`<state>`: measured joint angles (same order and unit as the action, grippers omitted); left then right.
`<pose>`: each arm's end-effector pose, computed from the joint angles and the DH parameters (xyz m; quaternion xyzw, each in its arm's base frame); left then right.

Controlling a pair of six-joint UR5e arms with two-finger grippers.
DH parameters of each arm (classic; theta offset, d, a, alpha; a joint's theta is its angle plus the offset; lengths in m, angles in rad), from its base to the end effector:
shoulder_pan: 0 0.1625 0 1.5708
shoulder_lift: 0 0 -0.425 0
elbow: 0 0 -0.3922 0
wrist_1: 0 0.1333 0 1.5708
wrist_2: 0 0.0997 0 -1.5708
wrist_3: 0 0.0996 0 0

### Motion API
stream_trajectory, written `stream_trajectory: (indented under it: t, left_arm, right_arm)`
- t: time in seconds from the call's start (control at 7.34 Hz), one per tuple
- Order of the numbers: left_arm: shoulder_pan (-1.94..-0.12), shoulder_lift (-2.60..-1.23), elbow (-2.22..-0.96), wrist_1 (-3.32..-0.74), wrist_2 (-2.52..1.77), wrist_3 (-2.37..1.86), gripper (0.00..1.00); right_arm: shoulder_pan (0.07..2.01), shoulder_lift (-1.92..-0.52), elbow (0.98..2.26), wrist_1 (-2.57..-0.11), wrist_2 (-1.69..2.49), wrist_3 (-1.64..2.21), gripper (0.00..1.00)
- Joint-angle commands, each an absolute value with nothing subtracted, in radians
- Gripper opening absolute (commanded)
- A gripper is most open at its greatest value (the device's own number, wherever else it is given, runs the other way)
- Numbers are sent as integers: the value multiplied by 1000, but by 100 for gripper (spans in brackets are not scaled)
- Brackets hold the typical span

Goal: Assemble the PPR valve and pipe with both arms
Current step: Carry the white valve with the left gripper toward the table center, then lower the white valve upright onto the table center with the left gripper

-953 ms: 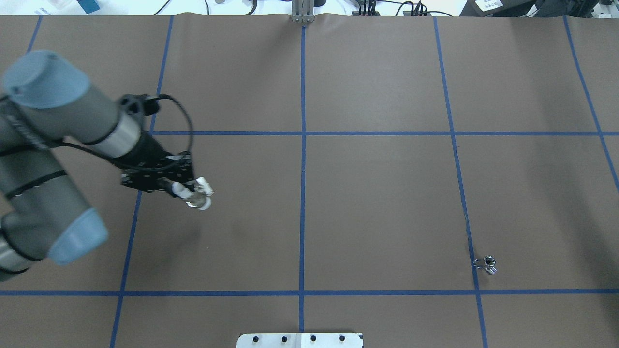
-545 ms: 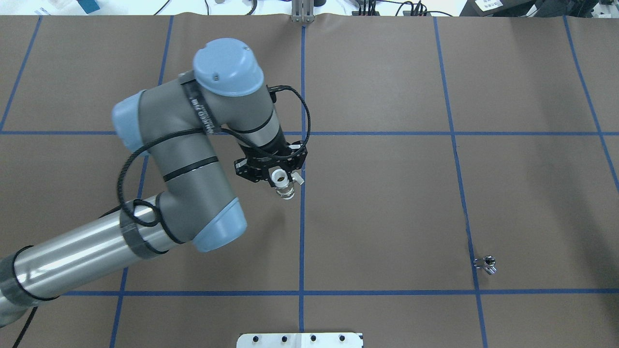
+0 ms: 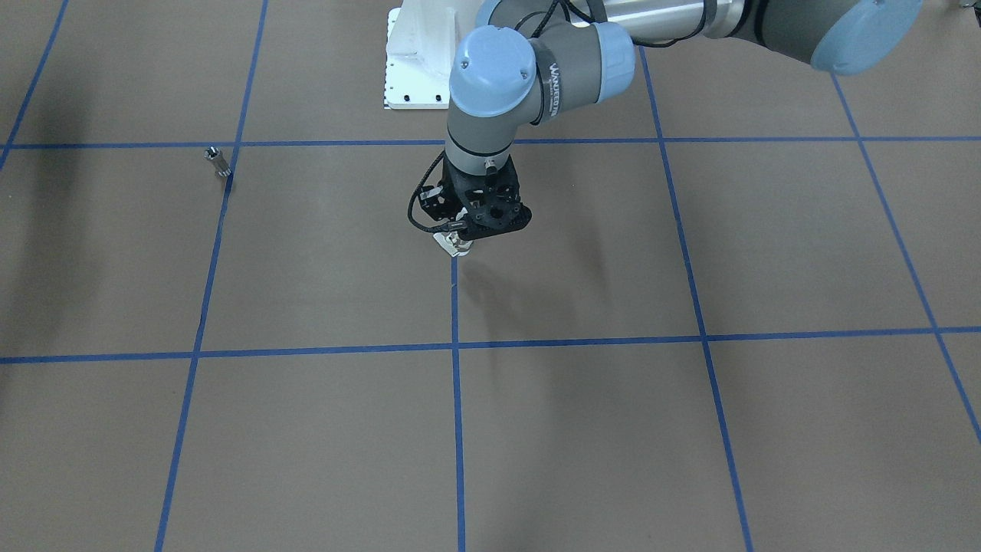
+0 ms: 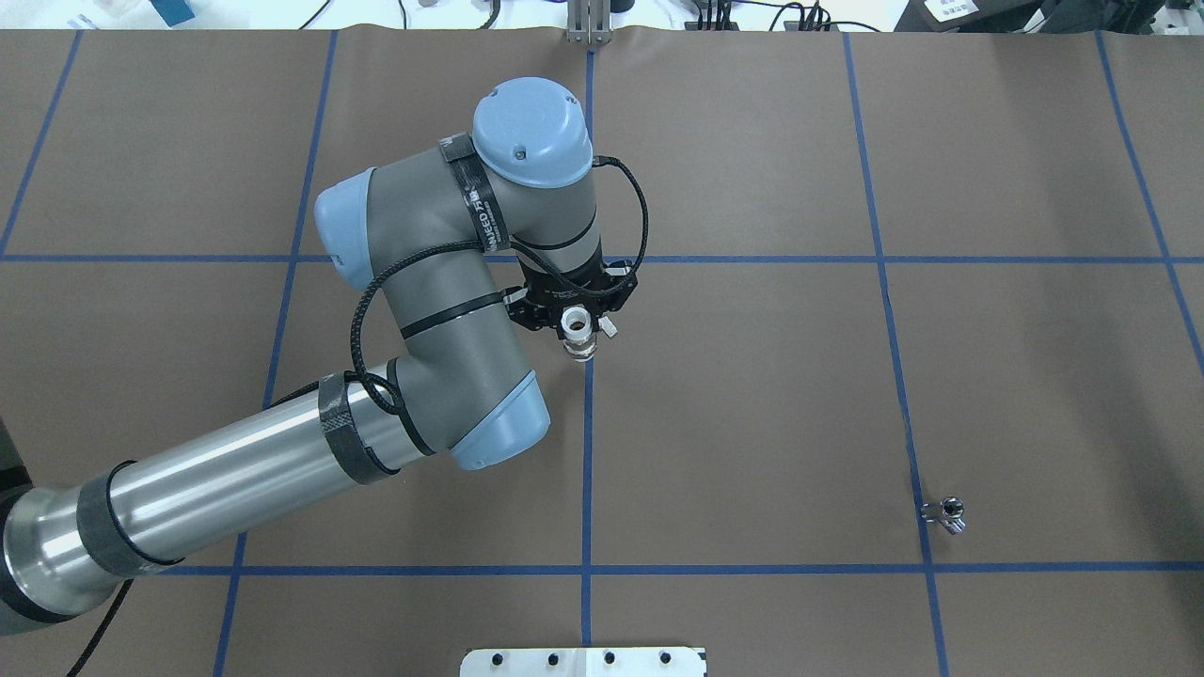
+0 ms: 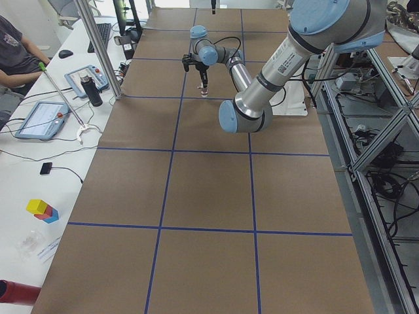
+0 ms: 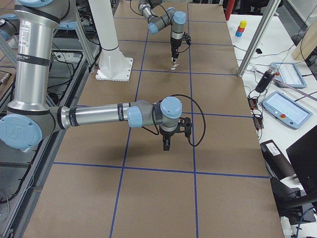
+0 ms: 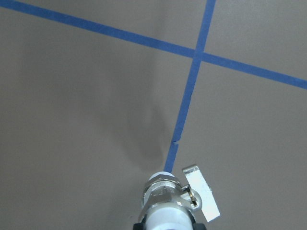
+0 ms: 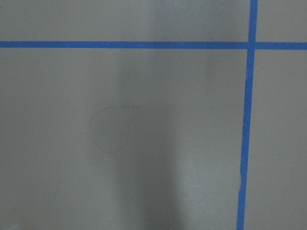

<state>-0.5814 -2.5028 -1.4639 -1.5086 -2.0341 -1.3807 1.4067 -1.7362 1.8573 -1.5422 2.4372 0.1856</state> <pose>0.5704 -0.4811 0.1233 -0.0611 0.4159 -0.0918 0.9027 -0.0132 -0.4312 0.5832 -0.0060 -0.4240 -0.0217 0.9054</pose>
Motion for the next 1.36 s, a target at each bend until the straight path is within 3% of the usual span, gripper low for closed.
stream_trajectory:
  t: [0.0, 0.95, 1.09, 1.23]
  left_arm:
    - [-568, -2513, -1439, -1514, -2003, -1370, 0]
    - [-557, -2517, -1417, -1531, -2002, -1377, 0]
    - [-557, -2519, -1413, -1532, -2002, -1378, 10]
    - [-555, -2519, -1413, -1532, -2002, -1378, 27]
  right_arm:
    - [1407, -1735, 1856, -1542, 2436, 186, 99]
    - [1405, -1735, 1852, -1543, 2436, 184, 99]
    - [1405, -1735, 1852, -1543, 2434, 184, 99]
    - [1404, -1735, 1852, -1543, 2434, 183, 99]
